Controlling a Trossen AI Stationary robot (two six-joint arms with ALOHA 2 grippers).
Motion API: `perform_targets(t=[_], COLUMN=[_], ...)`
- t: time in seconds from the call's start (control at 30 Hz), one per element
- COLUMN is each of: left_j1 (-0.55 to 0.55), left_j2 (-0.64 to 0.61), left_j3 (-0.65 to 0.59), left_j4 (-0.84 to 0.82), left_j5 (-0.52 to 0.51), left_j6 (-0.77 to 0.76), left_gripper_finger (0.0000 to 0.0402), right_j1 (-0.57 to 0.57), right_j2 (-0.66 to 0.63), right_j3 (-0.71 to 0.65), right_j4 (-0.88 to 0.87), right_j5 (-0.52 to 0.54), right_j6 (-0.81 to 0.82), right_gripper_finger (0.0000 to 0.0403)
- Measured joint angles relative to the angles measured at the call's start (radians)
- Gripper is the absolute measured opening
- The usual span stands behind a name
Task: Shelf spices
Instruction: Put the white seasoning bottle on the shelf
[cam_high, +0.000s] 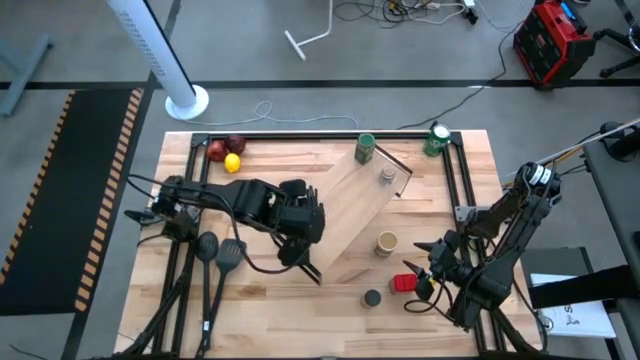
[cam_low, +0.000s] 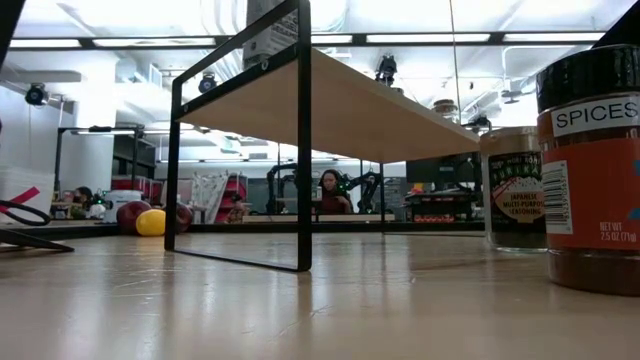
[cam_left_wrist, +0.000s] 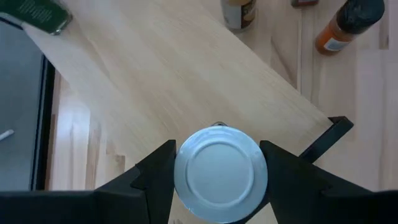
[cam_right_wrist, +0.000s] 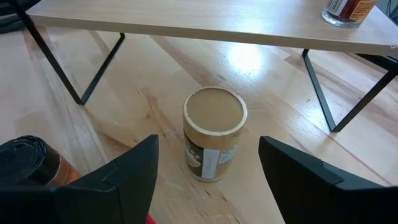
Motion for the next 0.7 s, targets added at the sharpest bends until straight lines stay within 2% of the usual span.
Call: perform_targets(t=[0.13,0.47,0.7], left_j1=[0.000,0.010,0.016], left_j2=[-0.071,-0.338,-0.431], left_j3=[-0.100,-0.501,-0.636], left_j4=[0.054,0.316,0.371], left_j5=[-0.009,-0.005,0.010], left_j6=[-0.030,-0.116,-0.199], left_gripper_finger=[0.0190,0.0190,0.0191], right_j1=[0.000,0.000,0.000], right_j2=[0.000,0.000,-0.001], right_j3=[0.000,0.000,0.000], right_j4=[0.002,0.004,0.007], right_j5=[0.000,0.001,0.024], right_j6=[-0.009,-0.008,-0.007], right_gripper_finger=[0.0263,0.0261,0.0251])
